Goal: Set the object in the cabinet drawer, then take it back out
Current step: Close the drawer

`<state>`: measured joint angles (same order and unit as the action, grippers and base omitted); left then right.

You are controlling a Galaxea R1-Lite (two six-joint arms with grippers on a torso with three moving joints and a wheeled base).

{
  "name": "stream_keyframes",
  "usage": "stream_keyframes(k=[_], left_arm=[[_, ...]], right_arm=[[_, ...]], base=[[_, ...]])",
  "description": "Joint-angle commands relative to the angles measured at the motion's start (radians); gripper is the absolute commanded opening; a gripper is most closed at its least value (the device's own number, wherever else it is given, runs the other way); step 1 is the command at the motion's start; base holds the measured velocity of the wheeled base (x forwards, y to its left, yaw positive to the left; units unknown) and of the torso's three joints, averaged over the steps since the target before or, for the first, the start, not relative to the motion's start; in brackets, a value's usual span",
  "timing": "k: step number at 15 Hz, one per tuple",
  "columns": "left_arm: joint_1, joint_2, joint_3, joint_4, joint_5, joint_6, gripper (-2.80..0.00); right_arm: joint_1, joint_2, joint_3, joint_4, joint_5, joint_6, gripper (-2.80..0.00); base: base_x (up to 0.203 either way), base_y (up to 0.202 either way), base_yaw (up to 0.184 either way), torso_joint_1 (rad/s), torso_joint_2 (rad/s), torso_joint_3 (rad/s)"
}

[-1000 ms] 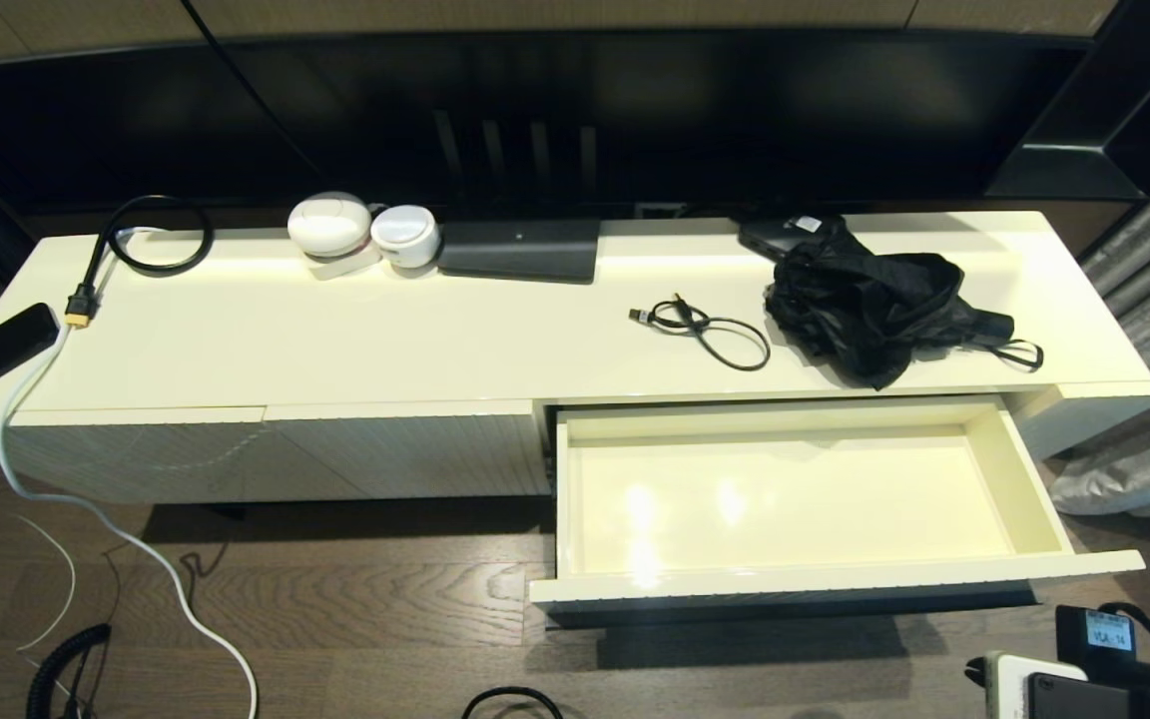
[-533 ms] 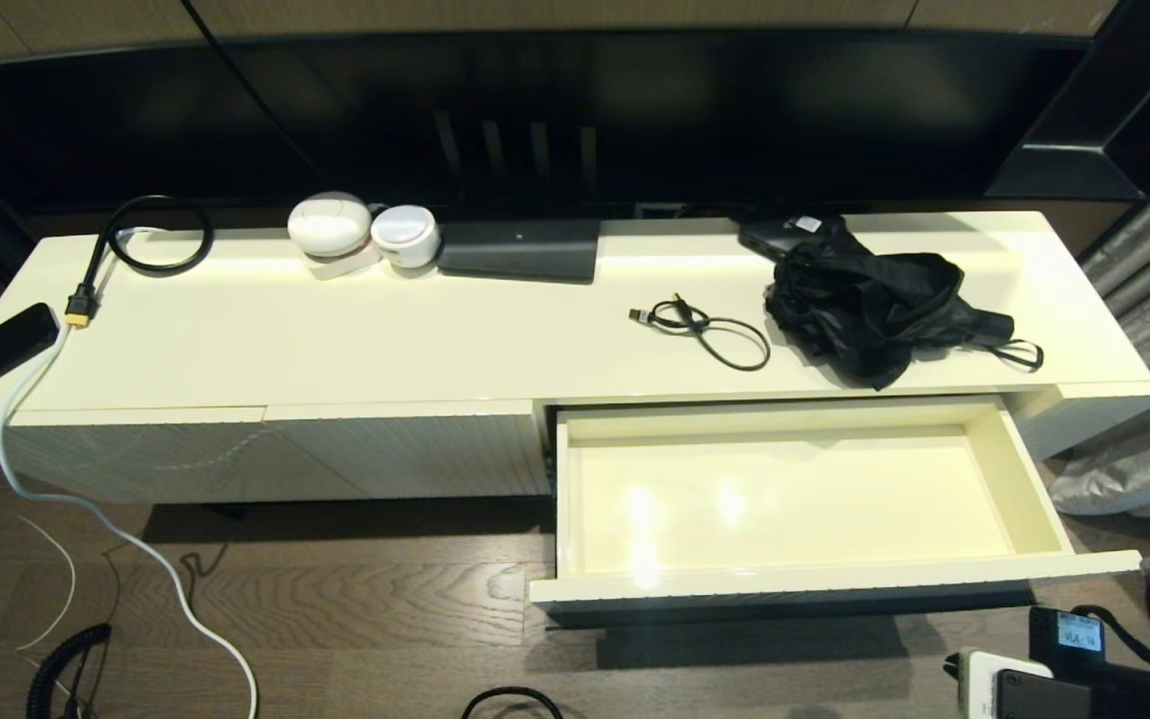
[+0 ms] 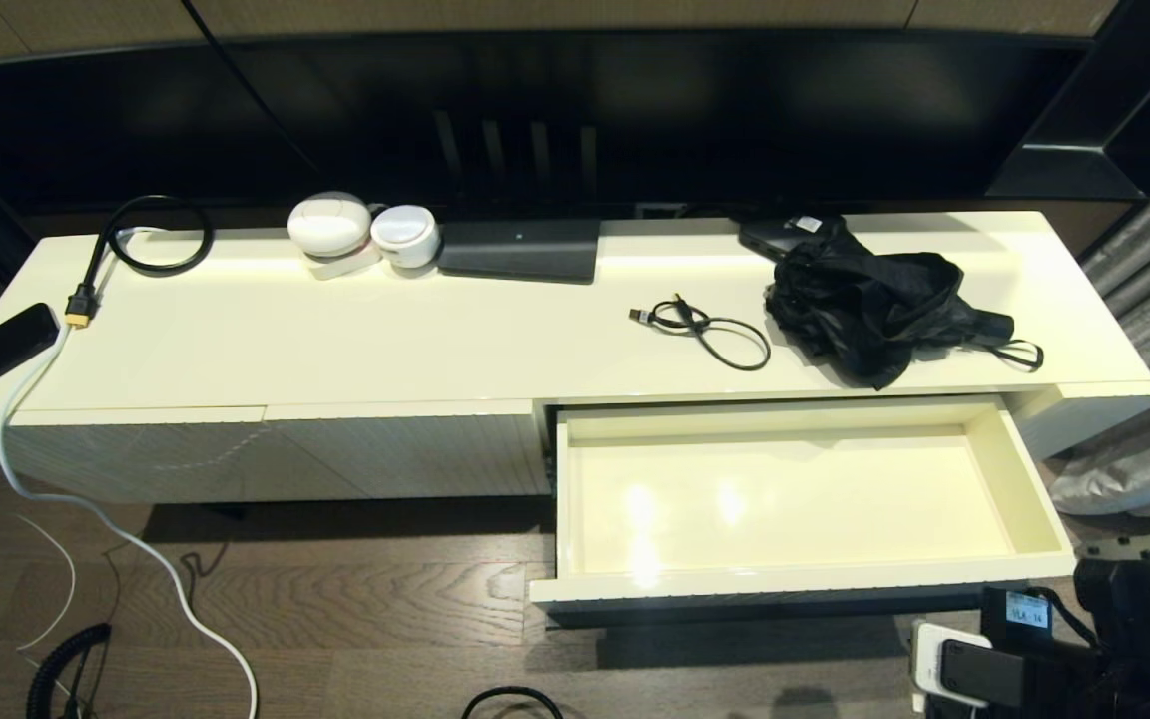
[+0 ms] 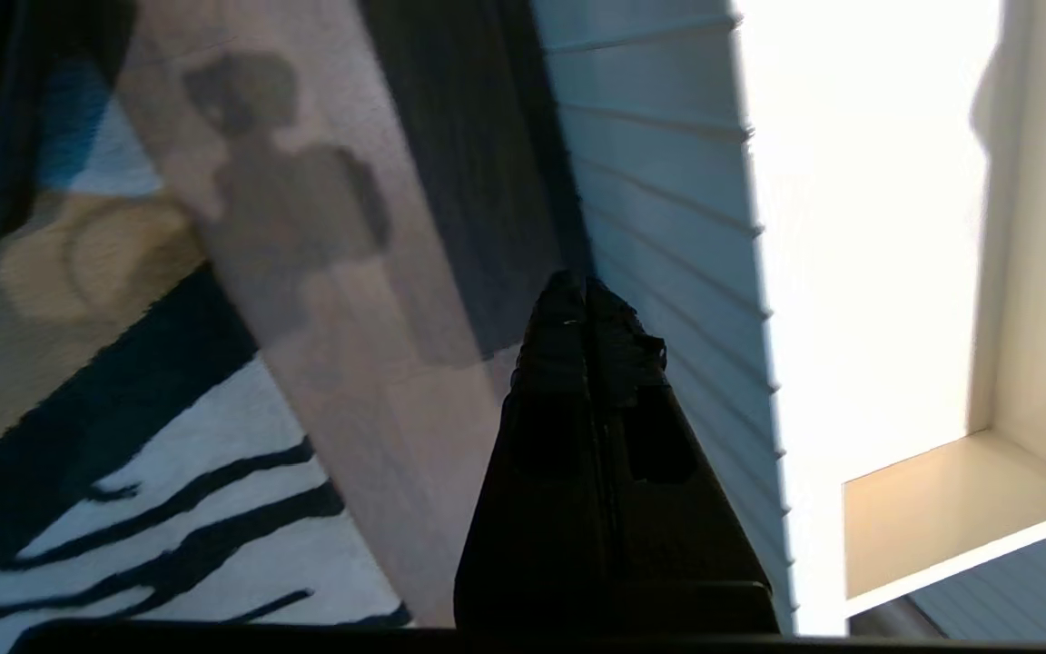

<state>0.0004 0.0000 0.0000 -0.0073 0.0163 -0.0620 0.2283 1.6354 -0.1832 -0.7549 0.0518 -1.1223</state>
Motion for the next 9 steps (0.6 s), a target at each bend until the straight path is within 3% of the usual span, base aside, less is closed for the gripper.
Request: stream_keyframes(k=[1,5,9], left_arm=[[0.001,0.000,0.000,-0.002,0.001,-0.001,-2.80],[0.000,0.000,0.002,0.000,0.001,-0.001,-2.80],[0.001,0.000,0.000,0.000,0.001,-0.001,-2.80]], right_arm=[[0.001,0.095,-0.003,-0.107,-0.002,-0.007,-2.80],[0.020,0.175,-0.007,-0.231,-0.022,-0.007,-2.80],[0.035,0.211,-0.021,-0.252,-0.033,0.009,-2.80]], base=[[0.000,0.000,0.000,0.000,0.00,0.000],[0.000,0.000,0.000,0.000,0.00,0.000],[0.000,0.000,0.000,0.000,0.00,0.000]])
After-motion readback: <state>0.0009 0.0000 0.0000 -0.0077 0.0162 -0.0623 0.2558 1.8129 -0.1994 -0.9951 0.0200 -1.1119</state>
